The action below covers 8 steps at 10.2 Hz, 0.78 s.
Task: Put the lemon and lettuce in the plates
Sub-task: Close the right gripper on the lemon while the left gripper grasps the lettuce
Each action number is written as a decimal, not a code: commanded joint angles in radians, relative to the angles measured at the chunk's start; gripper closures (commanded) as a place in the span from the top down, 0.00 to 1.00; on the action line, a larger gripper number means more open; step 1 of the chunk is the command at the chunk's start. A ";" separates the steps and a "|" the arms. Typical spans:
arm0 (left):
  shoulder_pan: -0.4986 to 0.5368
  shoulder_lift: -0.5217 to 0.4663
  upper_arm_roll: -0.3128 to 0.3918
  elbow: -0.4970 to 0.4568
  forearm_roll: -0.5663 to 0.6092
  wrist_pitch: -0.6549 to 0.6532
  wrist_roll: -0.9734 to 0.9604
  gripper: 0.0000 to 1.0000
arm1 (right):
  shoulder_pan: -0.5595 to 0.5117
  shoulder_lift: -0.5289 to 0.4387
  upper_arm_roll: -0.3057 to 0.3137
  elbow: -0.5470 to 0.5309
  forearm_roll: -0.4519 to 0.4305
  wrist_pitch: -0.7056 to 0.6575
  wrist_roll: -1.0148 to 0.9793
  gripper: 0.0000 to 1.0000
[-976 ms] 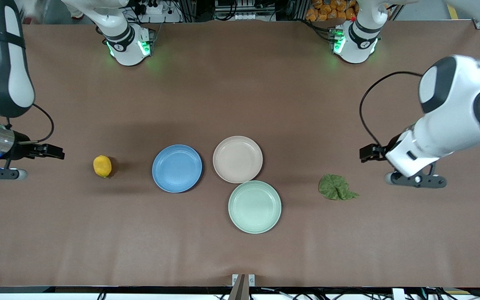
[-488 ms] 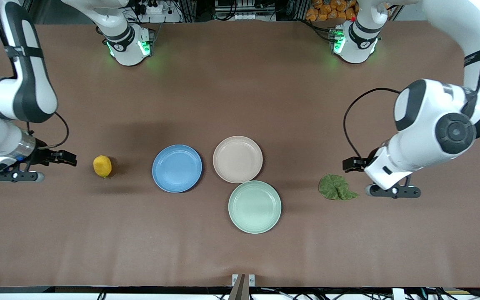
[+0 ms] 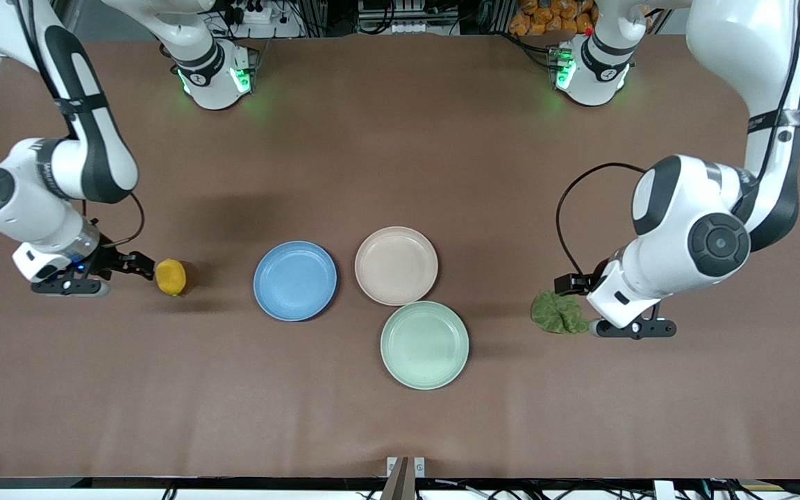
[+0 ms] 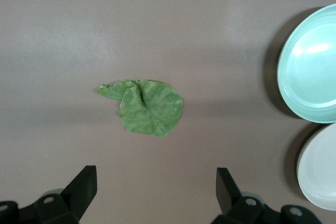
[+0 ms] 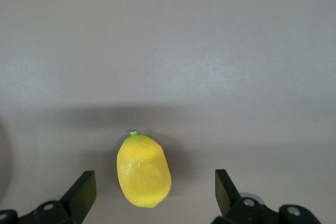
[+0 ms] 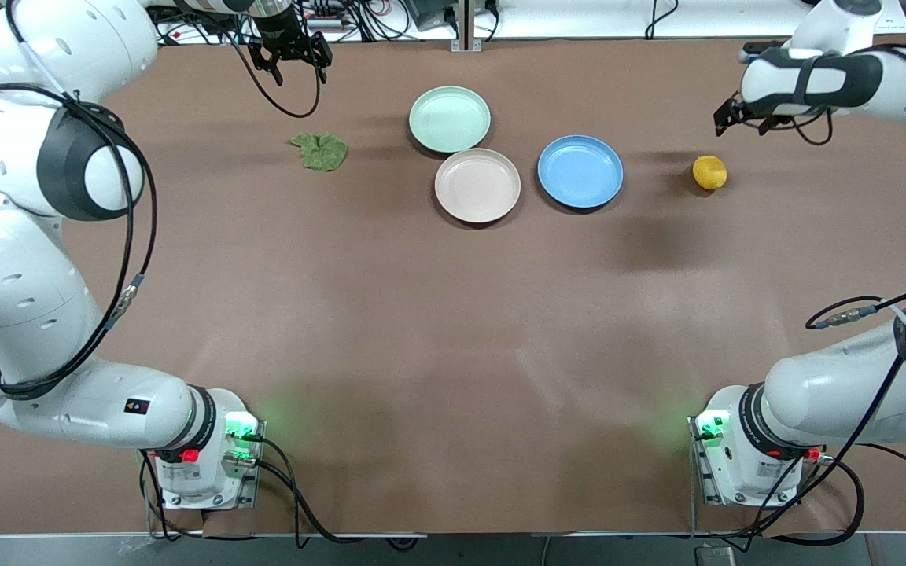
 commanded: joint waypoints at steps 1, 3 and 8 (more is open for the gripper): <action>0.006 0.030 0.011 0.014 -0.008 0.025 -0.017 1.00 | 0.018 0.015 0.001 -0.058 0.015 0.094 0.027 1.00; 0.008 0.058 0.026 0.014 0.014 0.031 -0.061 1.00 | 0.024 0.073 0.001 -0.060 0.015 0.172 0.027 1.00; -0.021 0.128 0.027 0.008 0.100 0.105 -0.288 1.00 | 0.028 0.158 0.003 -0.098 0.015 0.324 0.027 1.00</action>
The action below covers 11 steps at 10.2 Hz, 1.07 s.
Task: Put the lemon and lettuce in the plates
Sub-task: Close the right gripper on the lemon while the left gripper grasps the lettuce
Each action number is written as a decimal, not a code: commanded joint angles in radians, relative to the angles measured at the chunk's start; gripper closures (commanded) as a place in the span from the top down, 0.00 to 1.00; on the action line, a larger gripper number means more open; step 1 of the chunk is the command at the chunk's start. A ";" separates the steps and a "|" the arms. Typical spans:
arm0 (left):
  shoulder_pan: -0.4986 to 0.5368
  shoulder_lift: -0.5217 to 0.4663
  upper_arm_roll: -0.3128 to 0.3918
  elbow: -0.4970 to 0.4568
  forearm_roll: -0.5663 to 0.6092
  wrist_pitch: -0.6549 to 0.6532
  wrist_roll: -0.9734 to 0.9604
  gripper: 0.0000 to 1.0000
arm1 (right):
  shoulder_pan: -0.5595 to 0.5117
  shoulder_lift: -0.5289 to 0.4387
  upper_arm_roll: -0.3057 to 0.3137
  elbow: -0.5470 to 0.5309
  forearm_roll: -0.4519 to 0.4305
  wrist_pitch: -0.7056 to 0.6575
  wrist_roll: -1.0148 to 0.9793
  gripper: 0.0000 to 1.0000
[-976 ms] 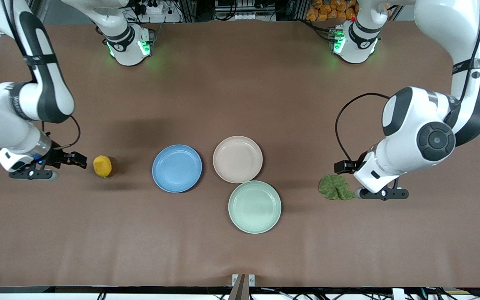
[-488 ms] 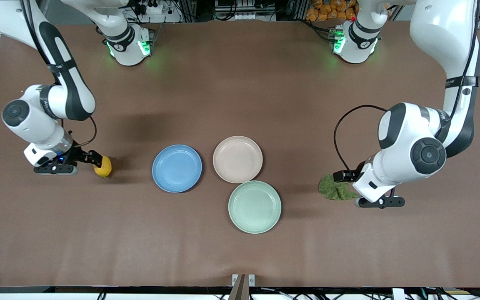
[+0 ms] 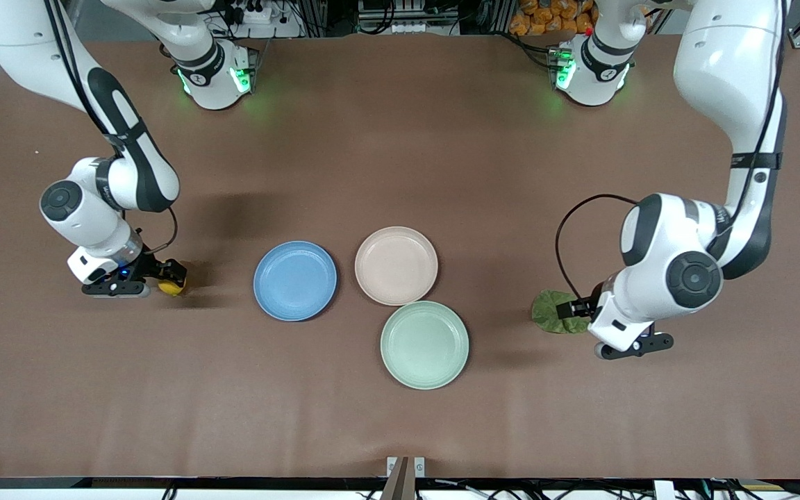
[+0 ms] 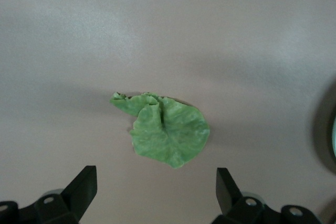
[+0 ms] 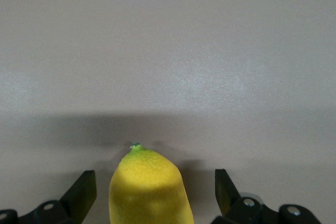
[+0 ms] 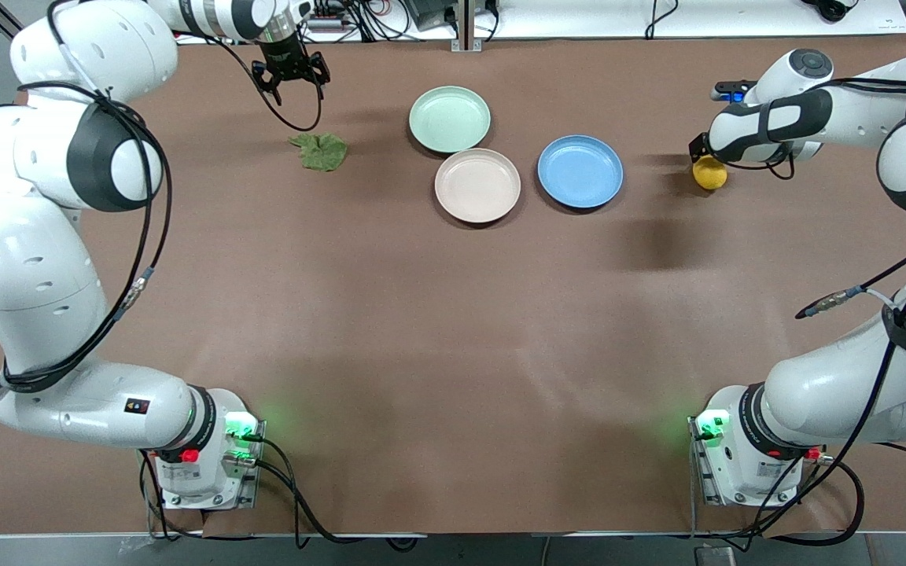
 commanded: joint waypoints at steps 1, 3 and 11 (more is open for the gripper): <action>-0.025 0.036 0.000 0.004 0.063 0.036 -0.133 1.00 | 0.007 0.027 0.002 -0.033 0.015 0.081 0.014 1.00; -0.034 0.067 0.000 -0.010 0.083 0.086 -0.200 1.00 | 0.007 0.049 0.002 -0.046 0.015 0.128 0.014 1.00; -0.020 0.129 0.002 -0.126 0.098 0.325 -0.285 1.00 | 0.008 0.081 0.002 -0.046 0.015 0.138 0.014 0.43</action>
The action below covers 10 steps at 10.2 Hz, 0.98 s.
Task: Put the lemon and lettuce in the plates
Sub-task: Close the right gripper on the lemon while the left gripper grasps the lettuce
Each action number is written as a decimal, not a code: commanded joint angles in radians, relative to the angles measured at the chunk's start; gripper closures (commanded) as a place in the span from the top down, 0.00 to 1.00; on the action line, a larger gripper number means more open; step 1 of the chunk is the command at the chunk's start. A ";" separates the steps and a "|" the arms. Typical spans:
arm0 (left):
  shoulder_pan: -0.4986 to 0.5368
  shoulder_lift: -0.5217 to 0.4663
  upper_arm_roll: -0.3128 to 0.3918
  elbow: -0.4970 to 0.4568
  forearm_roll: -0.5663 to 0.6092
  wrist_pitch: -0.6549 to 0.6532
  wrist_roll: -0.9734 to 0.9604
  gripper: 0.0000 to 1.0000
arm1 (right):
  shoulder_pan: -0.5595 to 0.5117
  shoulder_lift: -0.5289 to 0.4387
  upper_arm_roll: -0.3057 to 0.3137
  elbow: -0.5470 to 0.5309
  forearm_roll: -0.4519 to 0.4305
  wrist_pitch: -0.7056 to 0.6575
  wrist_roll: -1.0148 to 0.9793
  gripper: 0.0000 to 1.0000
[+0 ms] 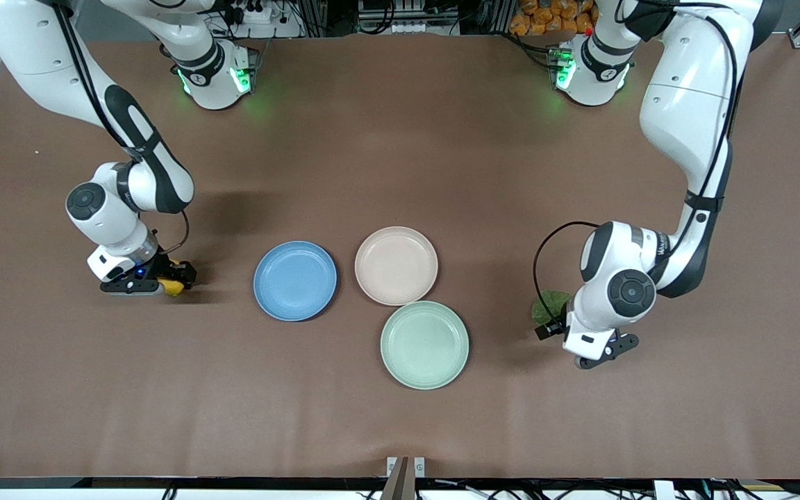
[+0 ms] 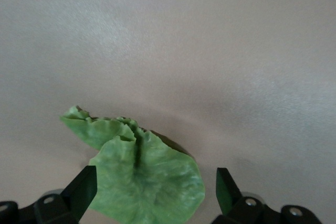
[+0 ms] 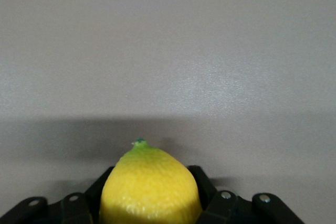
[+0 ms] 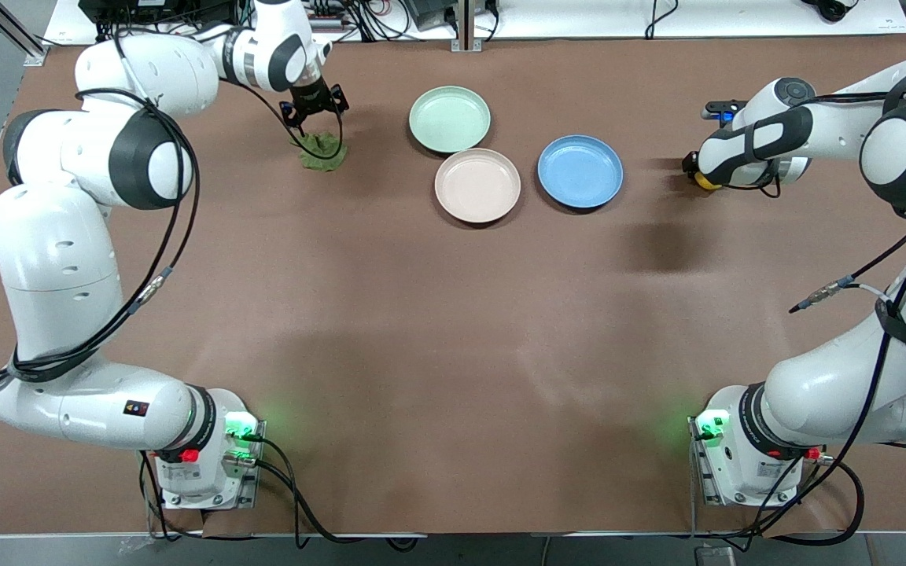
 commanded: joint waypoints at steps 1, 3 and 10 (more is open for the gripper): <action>0.006 -0.011 -0.001 -0.066 0.045 0.080 -0.031 1.00 | 0.004 0.013 -0.002 -0.010 0.015 0.008 0.007 0.41; 0.005 -0.006 -0.001 -0.069 0.045 0.086 -0.031 1.00 | 0.004 0.013 -0.002 -0.008 0.015 0.005 0.007 0.37; 0.006 0.011 -0.001 -0.067 0.067 0.097 -0.031 0.00 | 0.007 -0.042 0.007 0.082 0.016 -0.238 0.037 0.35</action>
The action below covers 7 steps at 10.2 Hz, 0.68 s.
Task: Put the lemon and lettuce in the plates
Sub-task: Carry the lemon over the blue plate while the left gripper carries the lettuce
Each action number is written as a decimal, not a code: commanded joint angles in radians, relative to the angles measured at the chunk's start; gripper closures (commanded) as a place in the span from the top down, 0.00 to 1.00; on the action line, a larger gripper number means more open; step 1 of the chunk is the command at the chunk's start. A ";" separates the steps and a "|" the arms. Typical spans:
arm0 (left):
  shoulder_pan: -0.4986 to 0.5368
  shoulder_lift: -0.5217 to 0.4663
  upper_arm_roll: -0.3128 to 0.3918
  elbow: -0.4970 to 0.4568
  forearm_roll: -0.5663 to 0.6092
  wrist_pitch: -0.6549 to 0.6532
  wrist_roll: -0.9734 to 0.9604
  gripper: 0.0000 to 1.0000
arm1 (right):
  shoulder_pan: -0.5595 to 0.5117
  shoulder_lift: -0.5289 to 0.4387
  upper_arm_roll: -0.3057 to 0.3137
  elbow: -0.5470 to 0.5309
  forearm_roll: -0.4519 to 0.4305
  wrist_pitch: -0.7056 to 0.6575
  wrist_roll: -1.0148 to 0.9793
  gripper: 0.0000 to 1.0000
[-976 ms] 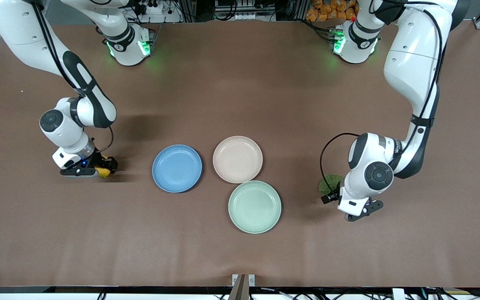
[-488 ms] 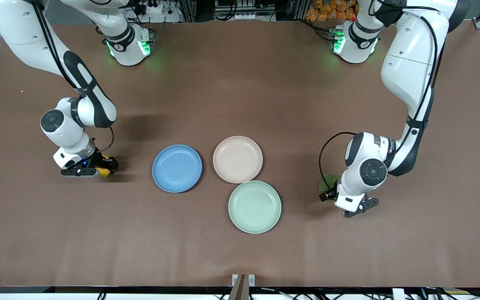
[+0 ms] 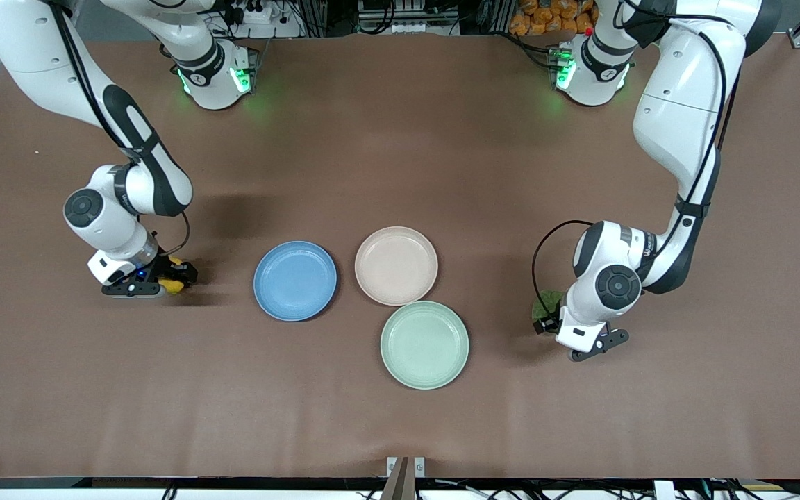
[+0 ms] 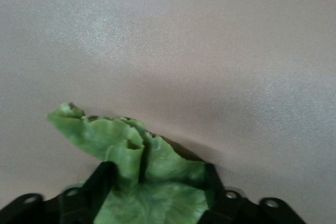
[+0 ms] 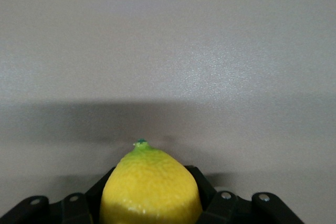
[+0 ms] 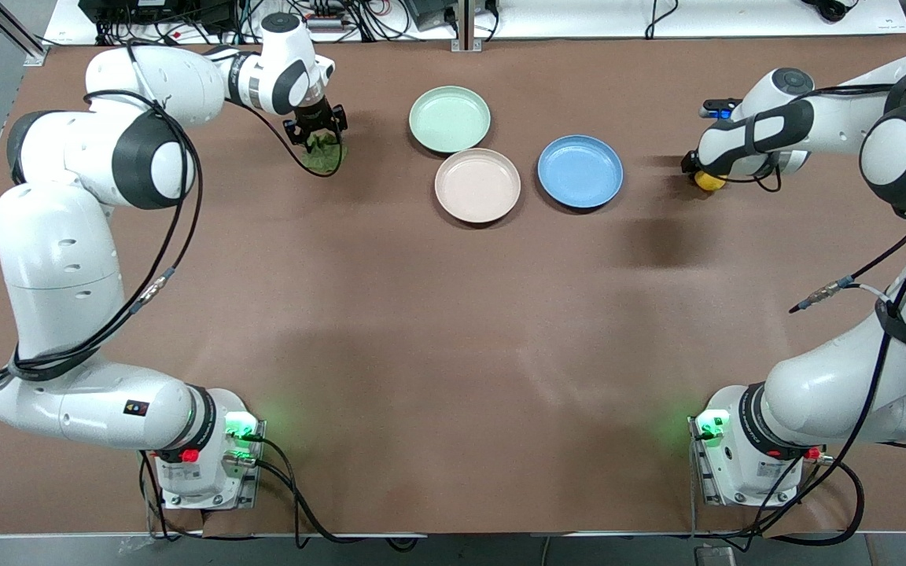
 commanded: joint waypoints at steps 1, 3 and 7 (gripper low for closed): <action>0.001 -0.008 0.000 -0.006 0.034 0.012 -0.031 0.00 | 0.007 -0.045 0.020 0.050 0.016 -0.134 0.050 0.35; 0.001 -0.027 0.000 -0.005 0.035 0.012 -0.029 0.00 | 0.008 -0.046 0.055 0.116 0.016 -0.226 0.107 0.35; -0.007 -0.117 -0.012 -0.014 0.032 -0.002 -0.035 0.00 | 0.059 -0.039 0.134 0.207 0.016 -0.297 0.274 0.34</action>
